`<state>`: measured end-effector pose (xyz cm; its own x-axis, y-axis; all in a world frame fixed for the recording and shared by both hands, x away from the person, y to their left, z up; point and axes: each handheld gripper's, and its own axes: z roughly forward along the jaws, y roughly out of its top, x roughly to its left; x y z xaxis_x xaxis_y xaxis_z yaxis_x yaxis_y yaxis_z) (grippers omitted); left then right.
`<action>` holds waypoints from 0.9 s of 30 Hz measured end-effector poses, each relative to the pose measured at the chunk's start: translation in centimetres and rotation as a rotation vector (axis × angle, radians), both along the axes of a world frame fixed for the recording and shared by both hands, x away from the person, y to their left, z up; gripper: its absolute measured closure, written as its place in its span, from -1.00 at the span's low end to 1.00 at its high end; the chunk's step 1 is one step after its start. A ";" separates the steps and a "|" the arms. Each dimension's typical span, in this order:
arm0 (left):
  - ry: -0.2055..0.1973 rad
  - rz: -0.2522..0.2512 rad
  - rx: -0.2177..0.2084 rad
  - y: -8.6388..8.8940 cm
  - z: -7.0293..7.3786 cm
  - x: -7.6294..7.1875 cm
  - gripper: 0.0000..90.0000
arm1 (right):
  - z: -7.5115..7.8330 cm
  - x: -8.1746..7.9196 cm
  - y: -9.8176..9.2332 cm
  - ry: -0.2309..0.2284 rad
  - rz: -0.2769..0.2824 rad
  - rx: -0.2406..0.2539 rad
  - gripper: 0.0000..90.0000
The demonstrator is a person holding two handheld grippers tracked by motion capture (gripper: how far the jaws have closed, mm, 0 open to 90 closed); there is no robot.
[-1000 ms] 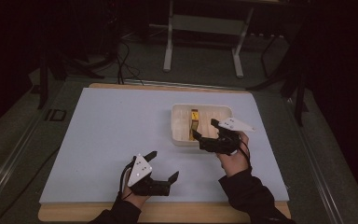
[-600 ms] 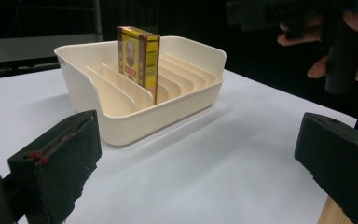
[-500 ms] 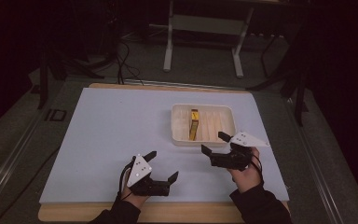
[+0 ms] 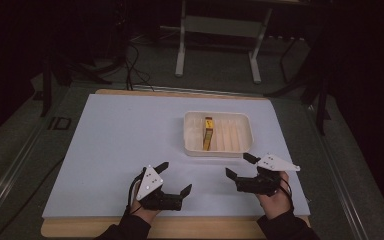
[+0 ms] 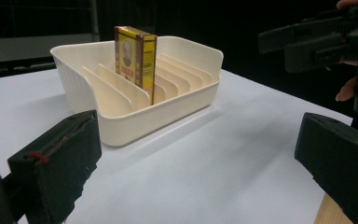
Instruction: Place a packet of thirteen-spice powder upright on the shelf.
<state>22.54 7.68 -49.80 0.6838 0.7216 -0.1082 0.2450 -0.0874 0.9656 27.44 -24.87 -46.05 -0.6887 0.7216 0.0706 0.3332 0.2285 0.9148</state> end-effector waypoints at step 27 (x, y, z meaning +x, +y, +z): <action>-0.001 -0.014 0.005 -0.2 -0.1 0.0 -0.97 | -2.1 -0.8 -2.7 0.010 0.026 -0.119 -0.71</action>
<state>22.52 7.53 -49.85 0.6937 0.7127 -0.1042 0.2428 -0.0952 0.9654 26.67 -27.53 -48.12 -0.7072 0.7069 -0.0075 0.3346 0.3441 0.8773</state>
